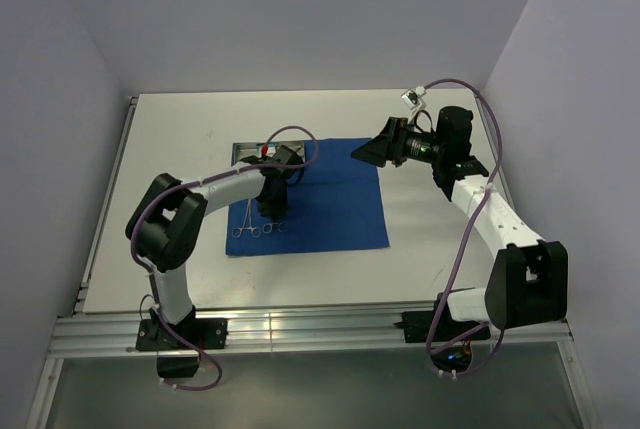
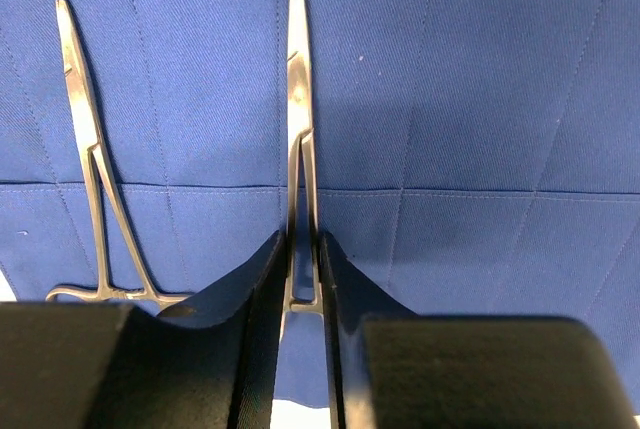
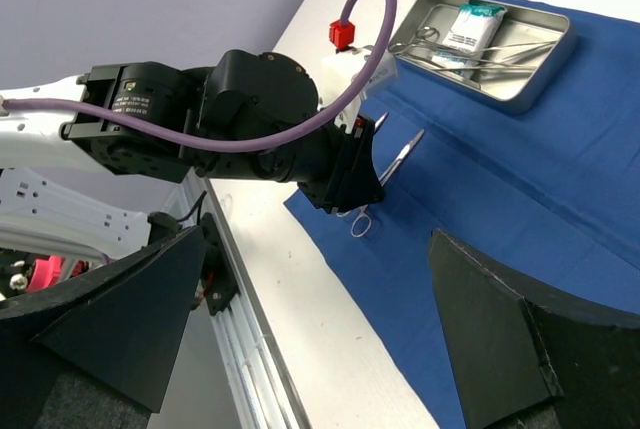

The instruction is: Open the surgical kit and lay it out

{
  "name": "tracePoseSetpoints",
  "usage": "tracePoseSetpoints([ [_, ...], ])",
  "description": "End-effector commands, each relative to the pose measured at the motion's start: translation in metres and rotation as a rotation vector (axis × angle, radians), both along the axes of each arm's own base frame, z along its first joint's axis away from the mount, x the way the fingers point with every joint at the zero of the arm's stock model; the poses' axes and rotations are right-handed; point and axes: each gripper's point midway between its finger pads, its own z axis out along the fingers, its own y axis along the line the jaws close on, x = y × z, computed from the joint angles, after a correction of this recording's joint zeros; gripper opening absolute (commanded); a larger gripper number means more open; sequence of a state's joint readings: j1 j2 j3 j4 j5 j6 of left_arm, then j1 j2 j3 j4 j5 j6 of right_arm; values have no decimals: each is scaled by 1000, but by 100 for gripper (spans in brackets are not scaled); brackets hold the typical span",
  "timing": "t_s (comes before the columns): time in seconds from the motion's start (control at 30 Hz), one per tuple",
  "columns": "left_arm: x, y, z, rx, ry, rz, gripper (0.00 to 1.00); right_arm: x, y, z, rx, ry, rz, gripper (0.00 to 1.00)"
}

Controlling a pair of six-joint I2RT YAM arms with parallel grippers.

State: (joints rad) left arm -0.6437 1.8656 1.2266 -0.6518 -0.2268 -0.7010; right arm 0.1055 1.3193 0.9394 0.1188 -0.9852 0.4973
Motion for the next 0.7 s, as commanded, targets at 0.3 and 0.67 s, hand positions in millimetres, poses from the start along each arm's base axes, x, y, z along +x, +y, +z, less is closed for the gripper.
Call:
tracePoseSetpoints([
  [0.3, -13, 8, -13, 11, 43, 15, 25, 2, 0, 8, 8, -47, 14, 100],
  [0.67, -11, 12, -12, 35, 35, 9, 22, 3, -1, 10, 11, -46, 11, 100],
])
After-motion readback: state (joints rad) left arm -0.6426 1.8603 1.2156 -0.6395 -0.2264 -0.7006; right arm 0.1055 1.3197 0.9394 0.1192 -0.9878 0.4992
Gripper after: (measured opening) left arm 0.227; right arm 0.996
